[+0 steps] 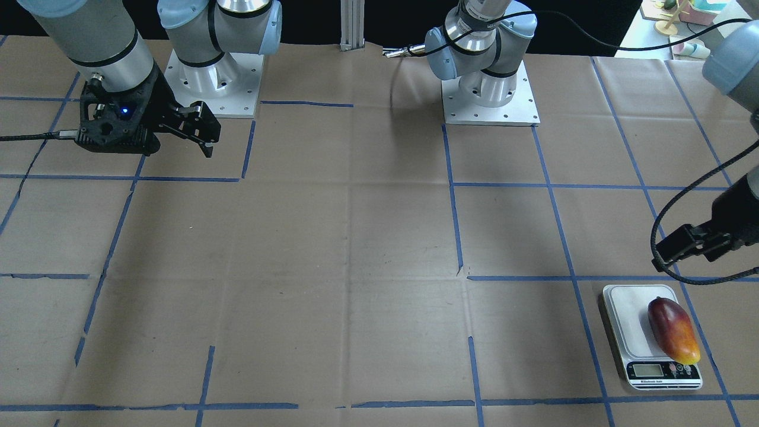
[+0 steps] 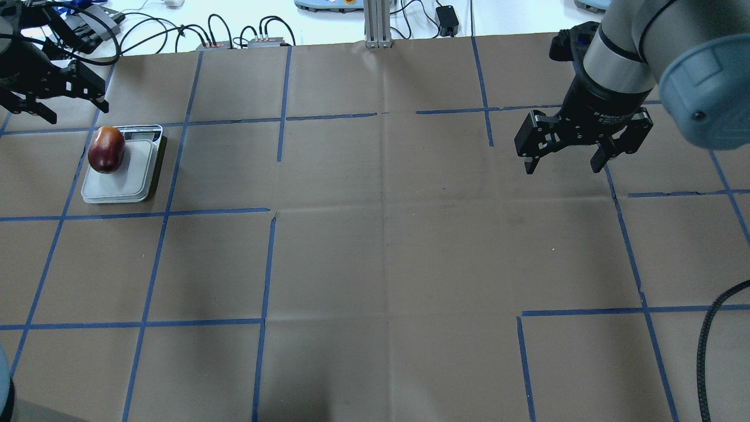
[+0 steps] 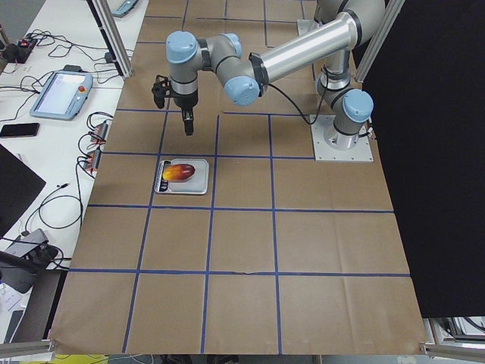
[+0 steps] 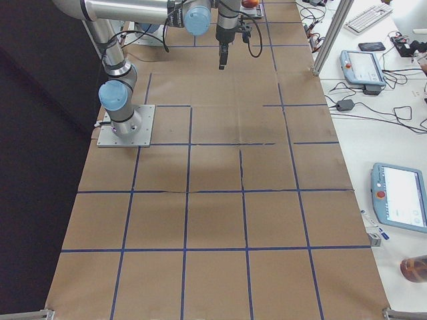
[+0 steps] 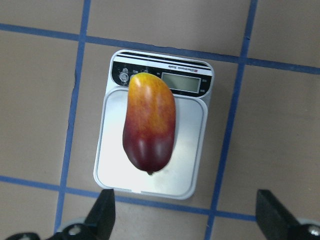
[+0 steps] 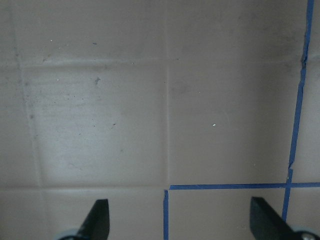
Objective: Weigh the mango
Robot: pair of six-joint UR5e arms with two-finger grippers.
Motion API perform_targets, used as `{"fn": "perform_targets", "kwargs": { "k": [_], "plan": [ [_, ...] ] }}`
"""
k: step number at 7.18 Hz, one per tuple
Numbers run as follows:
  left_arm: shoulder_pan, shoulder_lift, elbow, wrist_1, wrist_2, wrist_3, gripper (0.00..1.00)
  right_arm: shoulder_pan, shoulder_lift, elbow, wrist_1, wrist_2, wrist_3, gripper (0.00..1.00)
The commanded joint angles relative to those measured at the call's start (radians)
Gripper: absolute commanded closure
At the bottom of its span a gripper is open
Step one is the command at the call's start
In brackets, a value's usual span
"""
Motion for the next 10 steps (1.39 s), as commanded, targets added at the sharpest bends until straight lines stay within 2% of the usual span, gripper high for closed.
{"fn": "perform_targets", "kwargs": {
  "k": [1,3,4,8,10],
  "plan": [
    [-0.155,0.07,0.015,-0.141,0.0,-0.201,0.01,0.0,0.0,0.0,0.0,0.0,0.0,0.0],
    [-0.309,0.114,0.014,-0.218,0.0,-0.289,0.01,0.0,0.0,0.0,0.0,0.0,0.0,0.0],
    [-0.349,0.136,-0.012,-0.224,0.0,-0.31,0.01,0.0,0.0,0.0,0.0,0.0,0.0,0.0],
    [-0.363,0.203,-0.113,-0.206,-0.005,-0.327,0.01,0.0,0.0,0.0,0.0,0.0,0.0,0.0],
    [-0.401,0.203,-0.119,-0.207,0.003,-0.305,0.01,0.0,0.0,0.0,0.0,0.0,0.0,0.0]
  ]
}}
